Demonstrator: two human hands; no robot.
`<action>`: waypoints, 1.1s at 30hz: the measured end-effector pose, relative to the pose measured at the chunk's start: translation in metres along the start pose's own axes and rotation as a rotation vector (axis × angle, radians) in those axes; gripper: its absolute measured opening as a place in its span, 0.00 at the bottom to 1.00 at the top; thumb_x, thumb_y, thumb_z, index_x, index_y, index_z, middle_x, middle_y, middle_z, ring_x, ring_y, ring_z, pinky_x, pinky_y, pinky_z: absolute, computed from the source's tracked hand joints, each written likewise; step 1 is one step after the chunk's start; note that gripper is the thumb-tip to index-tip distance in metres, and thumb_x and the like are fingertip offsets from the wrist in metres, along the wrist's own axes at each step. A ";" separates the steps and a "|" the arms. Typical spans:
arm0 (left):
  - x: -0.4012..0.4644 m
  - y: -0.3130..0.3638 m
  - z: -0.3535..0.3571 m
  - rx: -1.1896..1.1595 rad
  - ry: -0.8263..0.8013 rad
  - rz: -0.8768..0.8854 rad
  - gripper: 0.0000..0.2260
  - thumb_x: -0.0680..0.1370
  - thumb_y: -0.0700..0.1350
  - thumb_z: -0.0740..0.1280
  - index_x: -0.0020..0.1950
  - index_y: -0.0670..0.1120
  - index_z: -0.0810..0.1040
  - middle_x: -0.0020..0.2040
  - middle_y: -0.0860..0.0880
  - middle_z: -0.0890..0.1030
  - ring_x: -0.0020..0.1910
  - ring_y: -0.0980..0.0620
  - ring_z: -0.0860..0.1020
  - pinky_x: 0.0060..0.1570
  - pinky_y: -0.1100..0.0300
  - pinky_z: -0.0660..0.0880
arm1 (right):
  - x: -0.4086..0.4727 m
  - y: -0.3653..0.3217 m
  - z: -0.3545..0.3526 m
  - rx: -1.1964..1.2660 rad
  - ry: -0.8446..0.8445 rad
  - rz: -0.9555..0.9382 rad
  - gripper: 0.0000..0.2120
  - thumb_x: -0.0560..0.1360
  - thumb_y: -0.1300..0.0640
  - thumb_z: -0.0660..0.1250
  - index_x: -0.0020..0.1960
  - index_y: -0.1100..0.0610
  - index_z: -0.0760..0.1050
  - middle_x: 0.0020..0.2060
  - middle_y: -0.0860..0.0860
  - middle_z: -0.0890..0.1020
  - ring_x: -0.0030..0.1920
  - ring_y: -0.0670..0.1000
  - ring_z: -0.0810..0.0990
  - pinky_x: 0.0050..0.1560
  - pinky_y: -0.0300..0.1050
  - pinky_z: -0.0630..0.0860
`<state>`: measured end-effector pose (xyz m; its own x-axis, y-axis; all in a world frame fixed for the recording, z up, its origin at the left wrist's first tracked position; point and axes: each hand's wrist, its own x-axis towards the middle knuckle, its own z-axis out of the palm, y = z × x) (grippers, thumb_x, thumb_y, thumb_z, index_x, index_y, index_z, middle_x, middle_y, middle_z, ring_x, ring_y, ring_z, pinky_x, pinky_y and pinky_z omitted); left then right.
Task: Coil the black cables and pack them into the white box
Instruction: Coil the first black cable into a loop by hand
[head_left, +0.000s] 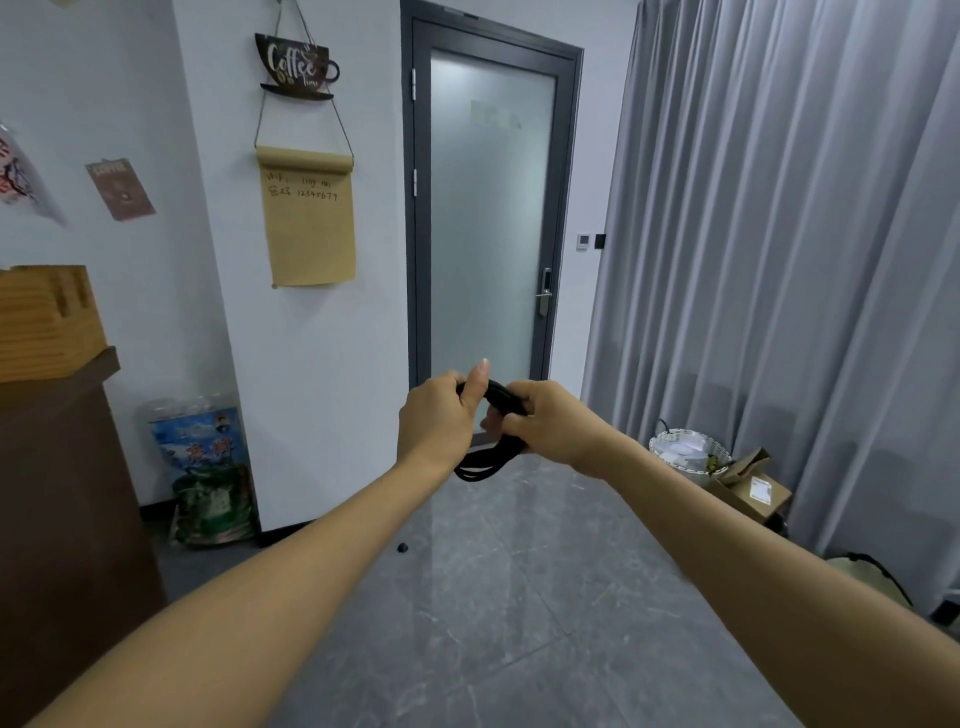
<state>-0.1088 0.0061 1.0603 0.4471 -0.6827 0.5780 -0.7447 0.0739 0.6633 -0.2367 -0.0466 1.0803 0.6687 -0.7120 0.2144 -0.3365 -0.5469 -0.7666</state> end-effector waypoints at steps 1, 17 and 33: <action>0.000 -0.001 0.000 0.019 0.006 -0.001 0.24 0.80 0.58 0.54 0.32 0.43 0.67 0.28 0.49 0.69 0.29 0.50 0.67 0.29 0.57 0.62 | 0.001 0.000 -0.001 -0.146 0.043 -0.025 0.04 0.75 0.62 0.63 0.48 0.60 0.75 0.41 0.55 0.82 0.42 0.57 0.81 0.47 0.50 0.79; 0.002 -0.029 -0.013 0.243 0.092 0.113 0.23 0.79 0.60 0.55 0.36 0.42 0.70 0.26 0.52 0.68 0.26 0.51 0.67 0.27 0.60 0.61 | -0.003 -0.012 -0.010 0.540 -0.066 0.294 0.12 0.81 0.57 0.58 0.39 0.60 0.72 0.24 0.48 0.65 0.23 0.45 0.60 0.24 0.35 0.60; 0.006 -0.001 -0.017 -0.860 -0.006 -0.424 0.21 0.80 0.56 0.58 0.32 0.45 0.67 0.30 0.49 0.63 0.25 0.53 0.59 0.21 0.65 0.62 | 0.008 -0.001 0.012 0.402 0.266 -0.107 0.11 0.79 0.61 0.61 0.42 0.59 0.79 0.35 0.51 0.81 0.38 0.46 0.81 0.48 0.38 0.79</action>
<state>-0.0969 0.0138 1.0712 0.5912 -0.7792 0.2083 0.0986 0.3262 0.9402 -0.2229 -0.0466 1.0750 0.4752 -0.7774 0.4121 0.0425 -0.4475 -0.8933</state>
